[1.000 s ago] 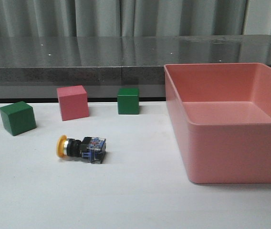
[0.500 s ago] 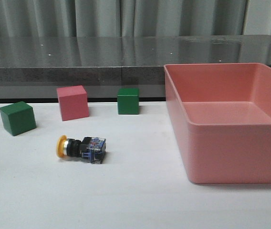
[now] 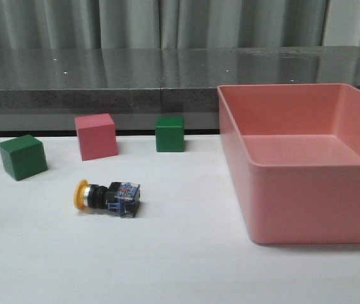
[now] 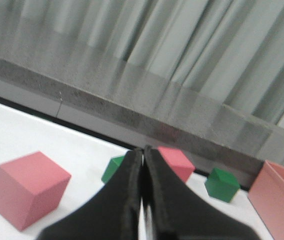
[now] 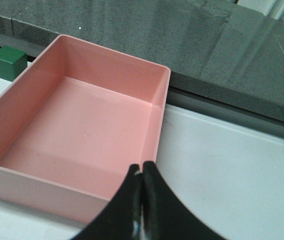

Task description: Place and stand button with both arms

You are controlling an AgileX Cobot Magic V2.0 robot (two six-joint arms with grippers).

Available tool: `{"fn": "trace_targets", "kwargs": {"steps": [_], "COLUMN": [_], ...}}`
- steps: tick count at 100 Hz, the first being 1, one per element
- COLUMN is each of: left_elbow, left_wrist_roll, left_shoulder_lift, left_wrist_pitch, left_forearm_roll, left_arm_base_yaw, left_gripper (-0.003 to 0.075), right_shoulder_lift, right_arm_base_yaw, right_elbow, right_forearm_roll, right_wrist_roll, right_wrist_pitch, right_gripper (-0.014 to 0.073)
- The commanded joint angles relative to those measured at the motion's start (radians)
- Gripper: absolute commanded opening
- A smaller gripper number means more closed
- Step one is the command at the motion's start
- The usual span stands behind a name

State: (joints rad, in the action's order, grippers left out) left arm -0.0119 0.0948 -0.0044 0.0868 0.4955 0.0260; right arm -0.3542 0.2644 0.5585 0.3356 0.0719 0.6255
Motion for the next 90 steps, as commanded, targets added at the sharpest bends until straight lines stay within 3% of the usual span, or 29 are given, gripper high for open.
{"fn": "trace_targets", "kwargs": {"steps": [1, 32, 62, 74, 90], "left_elbow": [-0.067, -0.441, -0.782, -0.839, -0.845], "left_wrist_roll": [0.009, 0.216, 0.688, 0.912, 1.261], "left_shoulder_lift": [0.006, 0.412, 0.936, 1.079, 1.202], "left_wrist_pitch": [0.053, 0.380, 0.578, 0.615, 0.625], "left_forearm_roll": [0.004, -0.100, -0.022, 0.133, 0.364], "left_arm_base_yaw": [-0.003, -0.003, -0.003, -0.003, -0.003], "left_gripper": [-0.0020, -0.0020, -0.0008, 0.0132, 0.0505], "right_shoulder_lift": [0.033, 0.042, 0.042, 0.042, 0.042], "right_arm_base_yaw": [-0.008, -0.008, -0.008, -0.008, -0.008], "right_elbow": [-0.008, -0.028, -0.028, -0.028, -0.028], "right_forearm_roll": [0.056, 0.071, 0.070, 0.070, 0.070], "right_wrist_roll": [0.004, 0.004, 0.004, 0.005, 0.022], "right_wrist_pitch": [-0.084, -0.069, -0.068, -0.068, -0.068], "right_gripper": [-0.0060, -0.0060, -0.0060, -0.0060, -0.0060]}}
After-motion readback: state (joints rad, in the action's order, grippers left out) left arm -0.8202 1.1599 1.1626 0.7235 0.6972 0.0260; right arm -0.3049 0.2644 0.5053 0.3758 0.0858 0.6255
